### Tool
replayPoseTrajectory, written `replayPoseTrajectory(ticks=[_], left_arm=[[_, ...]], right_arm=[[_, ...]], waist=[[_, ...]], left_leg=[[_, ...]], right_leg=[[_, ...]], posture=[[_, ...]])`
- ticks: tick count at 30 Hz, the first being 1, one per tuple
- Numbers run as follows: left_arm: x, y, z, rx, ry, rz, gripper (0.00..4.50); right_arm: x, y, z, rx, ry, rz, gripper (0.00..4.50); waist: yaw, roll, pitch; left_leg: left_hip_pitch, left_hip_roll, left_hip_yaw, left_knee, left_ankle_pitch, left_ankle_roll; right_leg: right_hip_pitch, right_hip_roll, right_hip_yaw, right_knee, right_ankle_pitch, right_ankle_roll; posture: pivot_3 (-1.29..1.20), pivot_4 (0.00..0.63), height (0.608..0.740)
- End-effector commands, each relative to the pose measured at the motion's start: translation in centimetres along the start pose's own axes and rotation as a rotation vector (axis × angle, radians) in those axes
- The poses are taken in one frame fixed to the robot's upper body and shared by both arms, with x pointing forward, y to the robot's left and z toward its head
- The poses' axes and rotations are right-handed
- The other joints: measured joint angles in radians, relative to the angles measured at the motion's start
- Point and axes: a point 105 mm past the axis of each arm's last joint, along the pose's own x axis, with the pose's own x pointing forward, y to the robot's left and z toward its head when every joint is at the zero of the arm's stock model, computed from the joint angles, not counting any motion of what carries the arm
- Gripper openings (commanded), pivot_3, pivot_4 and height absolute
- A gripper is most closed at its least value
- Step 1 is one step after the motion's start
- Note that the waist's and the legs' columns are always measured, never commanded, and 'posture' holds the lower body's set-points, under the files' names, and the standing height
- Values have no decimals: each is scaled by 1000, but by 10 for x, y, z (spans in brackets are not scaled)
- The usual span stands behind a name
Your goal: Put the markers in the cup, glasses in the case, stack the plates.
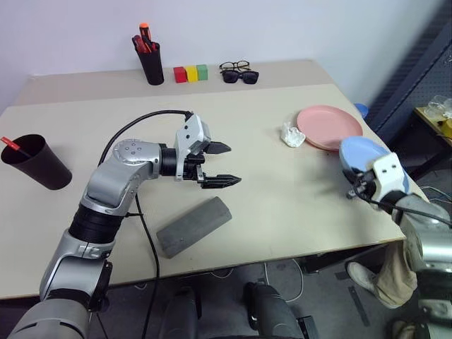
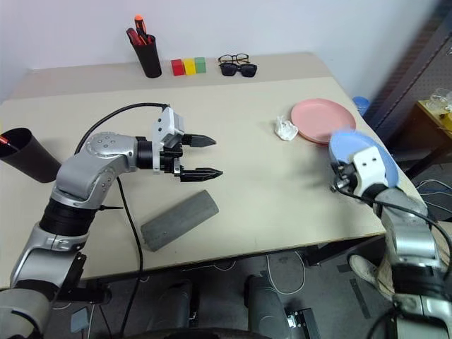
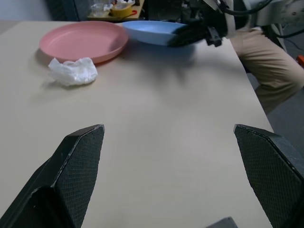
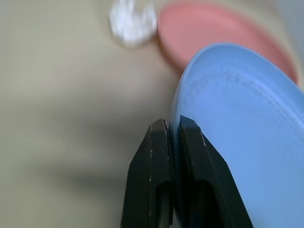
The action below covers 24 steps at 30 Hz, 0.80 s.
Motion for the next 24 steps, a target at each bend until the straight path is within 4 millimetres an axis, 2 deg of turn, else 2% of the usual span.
replayPoseTrajectory(ticks=[1,4,9,12,17,20,24], left_arm=[[-6,3,10,18,-36,42,4500],[-8,2,8,0,-44,79,4500],[-16,1,6,-24,-53,152,4500],[-22,-2,4,-40,-50,188,4500],[-31,-5,0,-60,-40,240,4500],[-34,-5,-2,-78,-31,265,4500],[-37,-5,-6,-90,-20,281,4500]], right_arm=[[10,-10,24,-89,-56,1,33],[42,-12,34,-139,-65,43,33],[74,-11,40,-169,-53,77,33],[88,-8,42,-189,-30,84,33],[99,-4,43,-213,-2,75,33],[104,-5,51,-217,-22,50,1015],[106,-6,66,-225,-93,8,2964]], waist=[[-3,0,0],[-11,1,0],[-10,2,1],[-12,2,1],[-9,2,1],[-12,2,2],[-13,2,2]], left_leg=[[0,0,0,0,0,0],[0,0,0,0,0,0],[0,0,0,-2,0,0],[0,0,0,-2,0,0],[-1,-1,0,-2,0,0],[0,-1,0,-2,0,0],[0,-1,0,-2,0,0]], right_leg=[[0,0,0,0,0,0],[0,0,0,0,0,-1],[-1,0,1,0,0,0],[-1,0,1,0,0,0],[-1,-1,1,0,0,0],[-1,-1,1,0,1,0],[-1,0,1,0,1,0]], posture=[[0,150,740],[0,150,740],[0,150,740],[0,150,740],[0,150,740],[0,150,740],[0,150,740]])
